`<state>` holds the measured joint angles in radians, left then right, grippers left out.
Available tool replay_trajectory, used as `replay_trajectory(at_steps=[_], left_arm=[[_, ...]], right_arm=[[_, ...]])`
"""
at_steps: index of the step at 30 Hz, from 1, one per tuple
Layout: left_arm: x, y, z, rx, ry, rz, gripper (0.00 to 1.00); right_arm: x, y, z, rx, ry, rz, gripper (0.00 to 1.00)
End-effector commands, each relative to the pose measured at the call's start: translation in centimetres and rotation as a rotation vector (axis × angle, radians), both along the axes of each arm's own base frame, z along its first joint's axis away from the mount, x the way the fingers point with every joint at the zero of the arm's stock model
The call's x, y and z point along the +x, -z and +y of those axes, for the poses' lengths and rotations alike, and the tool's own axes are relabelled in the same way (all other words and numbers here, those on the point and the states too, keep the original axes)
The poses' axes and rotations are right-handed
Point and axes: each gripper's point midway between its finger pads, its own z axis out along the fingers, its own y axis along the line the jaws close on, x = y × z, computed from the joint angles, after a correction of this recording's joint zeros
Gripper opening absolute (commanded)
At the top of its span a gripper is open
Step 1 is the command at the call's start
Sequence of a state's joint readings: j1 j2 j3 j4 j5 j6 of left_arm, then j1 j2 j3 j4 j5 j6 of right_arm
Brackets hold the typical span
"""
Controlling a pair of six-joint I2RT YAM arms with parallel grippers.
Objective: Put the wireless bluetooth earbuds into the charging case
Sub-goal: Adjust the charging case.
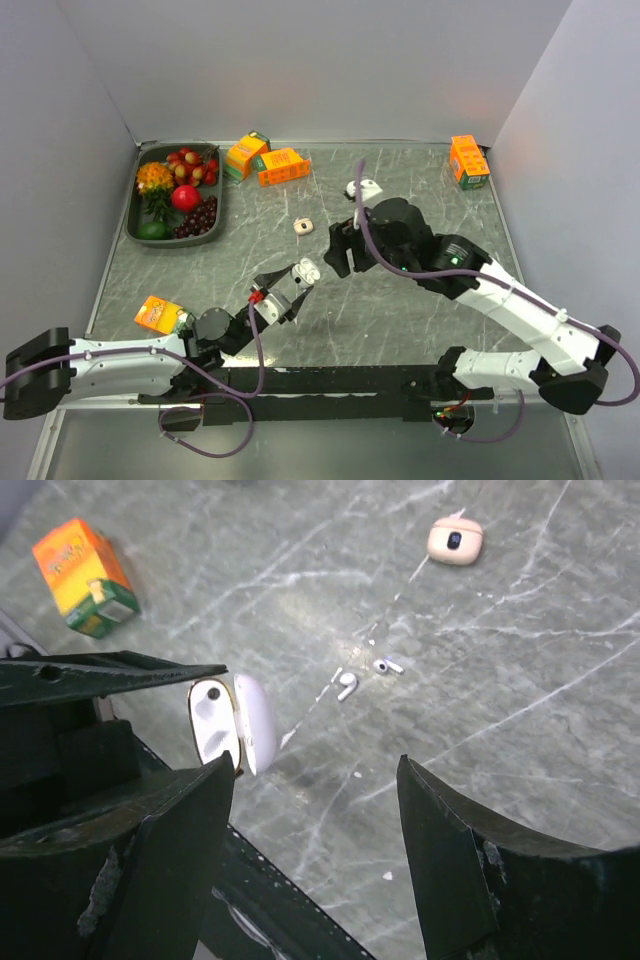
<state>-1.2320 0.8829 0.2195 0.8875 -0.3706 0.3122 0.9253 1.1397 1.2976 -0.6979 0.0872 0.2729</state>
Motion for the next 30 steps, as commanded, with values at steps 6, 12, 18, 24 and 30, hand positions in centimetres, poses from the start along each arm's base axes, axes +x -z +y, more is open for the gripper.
replay_trajectory(at_steps=[6, 12, 18, 24, 30], left_arm=[[0.0, -2.9, 1.4, -0.127, -0.039, -0.03, 0.01], [-0.5, -4.1, 0.8, -0.146, -0.005, -0.049, 0.01], [-0.7, -4.7, 0.3, -0.155, 0.015, -0.061, 0.01], [-0.9, -5.4, 0.0, -0.171, 0.03, -0.062, 0.01], [-1.1, -5.7, -0.1, -0.172, 0.037, -0.066, 0.01]], right_arm=[[-1.8, -1.3, 3.6, 0.319, -0.14, 0.166, 0.74], [-1.8, -2.5, 5.3, 0.497, -0.211, 0.241, 0.74], [-1.1, -1.9, 6.1, 0.467, -0.222, 0.261, 0.72], [-0.7, -0.7, 6.3, 0.442, -0.219, 0.278, 0.67], [-0.4, -0.5, 6.3, 0.446, -0.211, 0.278, 0.56]])
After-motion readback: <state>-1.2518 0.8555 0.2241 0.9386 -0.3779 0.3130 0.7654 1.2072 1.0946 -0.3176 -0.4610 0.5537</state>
